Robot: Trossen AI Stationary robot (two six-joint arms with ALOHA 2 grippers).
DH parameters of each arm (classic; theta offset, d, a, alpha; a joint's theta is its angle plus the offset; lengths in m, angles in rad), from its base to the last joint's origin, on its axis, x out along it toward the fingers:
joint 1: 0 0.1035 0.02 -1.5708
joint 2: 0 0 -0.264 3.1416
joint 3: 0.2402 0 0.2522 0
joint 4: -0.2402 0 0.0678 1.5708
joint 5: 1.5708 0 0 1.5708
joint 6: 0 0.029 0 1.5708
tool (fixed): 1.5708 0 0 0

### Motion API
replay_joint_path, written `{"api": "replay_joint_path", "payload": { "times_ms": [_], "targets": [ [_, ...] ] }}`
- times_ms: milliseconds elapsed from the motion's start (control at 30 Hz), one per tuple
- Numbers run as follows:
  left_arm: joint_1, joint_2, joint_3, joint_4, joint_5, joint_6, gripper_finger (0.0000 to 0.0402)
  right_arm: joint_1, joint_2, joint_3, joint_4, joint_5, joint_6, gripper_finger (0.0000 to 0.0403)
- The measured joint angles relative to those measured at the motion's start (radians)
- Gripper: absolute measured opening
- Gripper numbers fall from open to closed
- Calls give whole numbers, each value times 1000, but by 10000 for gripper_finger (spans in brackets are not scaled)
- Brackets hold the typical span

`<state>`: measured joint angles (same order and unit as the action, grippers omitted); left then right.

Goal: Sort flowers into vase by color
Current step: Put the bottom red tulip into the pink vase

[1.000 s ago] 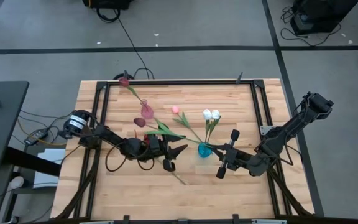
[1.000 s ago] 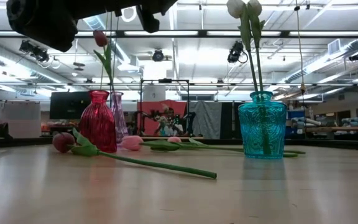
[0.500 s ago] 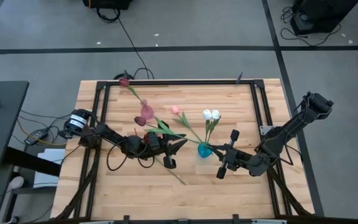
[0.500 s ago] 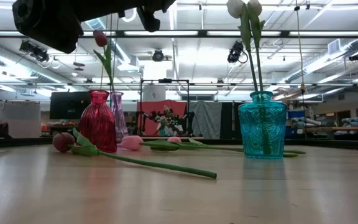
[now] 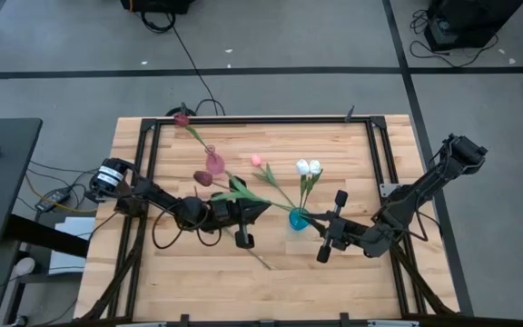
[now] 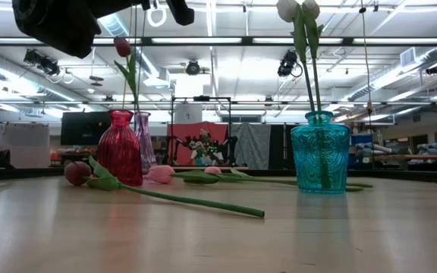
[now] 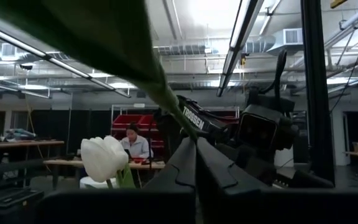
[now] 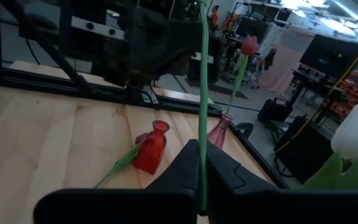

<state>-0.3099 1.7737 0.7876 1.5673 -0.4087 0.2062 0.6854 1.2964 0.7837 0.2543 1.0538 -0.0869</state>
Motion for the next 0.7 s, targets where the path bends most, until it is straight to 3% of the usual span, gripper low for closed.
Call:
{"api": "replay_joint_path", "payload": {
  "times_ms": [233,533,700],
  "targets": [
    [0,-2,0,-22,18,-7,9,-15,0,0,-16,8,35,31],
    [-3,-2,0,-37,21,-4,78,-15,0,0,-23,-1,31,8],
    [-3,-2,0,-44,21,0,68,-15,0,0,-26,-1,31,10]
  ]
}}
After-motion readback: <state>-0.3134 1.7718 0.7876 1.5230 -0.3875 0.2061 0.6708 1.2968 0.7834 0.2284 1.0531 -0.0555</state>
